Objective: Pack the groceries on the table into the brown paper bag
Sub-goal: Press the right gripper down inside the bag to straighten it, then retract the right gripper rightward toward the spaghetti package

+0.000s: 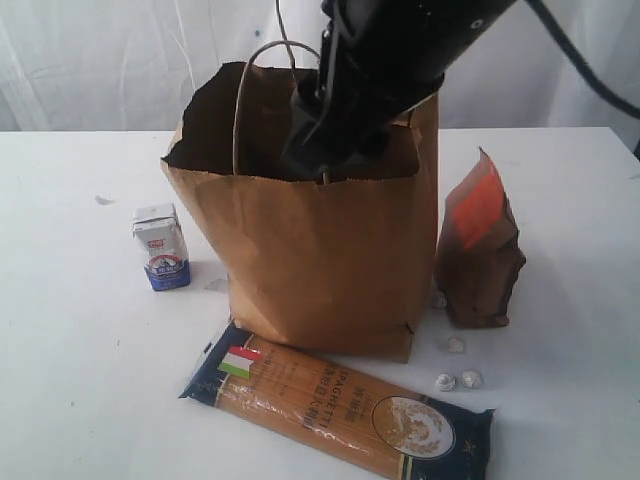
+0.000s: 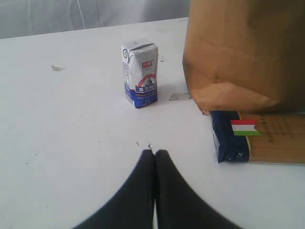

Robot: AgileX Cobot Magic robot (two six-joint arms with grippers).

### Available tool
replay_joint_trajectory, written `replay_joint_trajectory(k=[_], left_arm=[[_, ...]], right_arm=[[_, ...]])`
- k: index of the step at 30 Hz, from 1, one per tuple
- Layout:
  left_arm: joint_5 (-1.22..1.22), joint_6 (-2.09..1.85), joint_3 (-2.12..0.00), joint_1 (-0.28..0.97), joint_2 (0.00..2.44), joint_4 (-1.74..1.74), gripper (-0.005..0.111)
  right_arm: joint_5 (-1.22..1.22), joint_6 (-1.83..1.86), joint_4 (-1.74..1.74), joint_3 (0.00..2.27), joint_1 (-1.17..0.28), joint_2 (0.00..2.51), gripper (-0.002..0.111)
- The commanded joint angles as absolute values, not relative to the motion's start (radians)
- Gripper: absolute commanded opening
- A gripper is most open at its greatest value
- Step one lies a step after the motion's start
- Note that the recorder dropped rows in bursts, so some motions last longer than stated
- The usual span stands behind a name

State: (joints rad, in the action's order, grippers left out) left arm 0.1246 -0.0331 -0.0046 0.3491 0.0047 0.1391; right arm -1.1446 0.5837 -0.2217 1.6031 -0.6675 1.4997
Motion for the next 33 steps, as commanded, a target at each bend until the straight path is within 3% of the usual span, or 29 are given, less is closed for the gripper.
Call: replay_joint_trajectory(k=[1,12,26,33], left_arm=[[0.127,-0.026,0.0,0.349,0.0,0.141,0.0],[0.127,-0.026,0.0,0.349,0.0,0.141,0.0],[0.127,-0.026,0.0,0.349,0.0,0.141,0.0],[0.127,-0.026,0.0,0.349,0.0,0.141,0.0]], right_arm=[[-1.148,0.569,-0.17,1.538,-0.668,1.413,0.065],[-1.122,0.308,0.0,1.361,-0.668,1.137,0.064],[-1.149,-0.044,0.06,0.953,-0.668,0.819,0.041],[-0.9,-0.148,0.064,0.724,-0.668,0.869,0.04]])
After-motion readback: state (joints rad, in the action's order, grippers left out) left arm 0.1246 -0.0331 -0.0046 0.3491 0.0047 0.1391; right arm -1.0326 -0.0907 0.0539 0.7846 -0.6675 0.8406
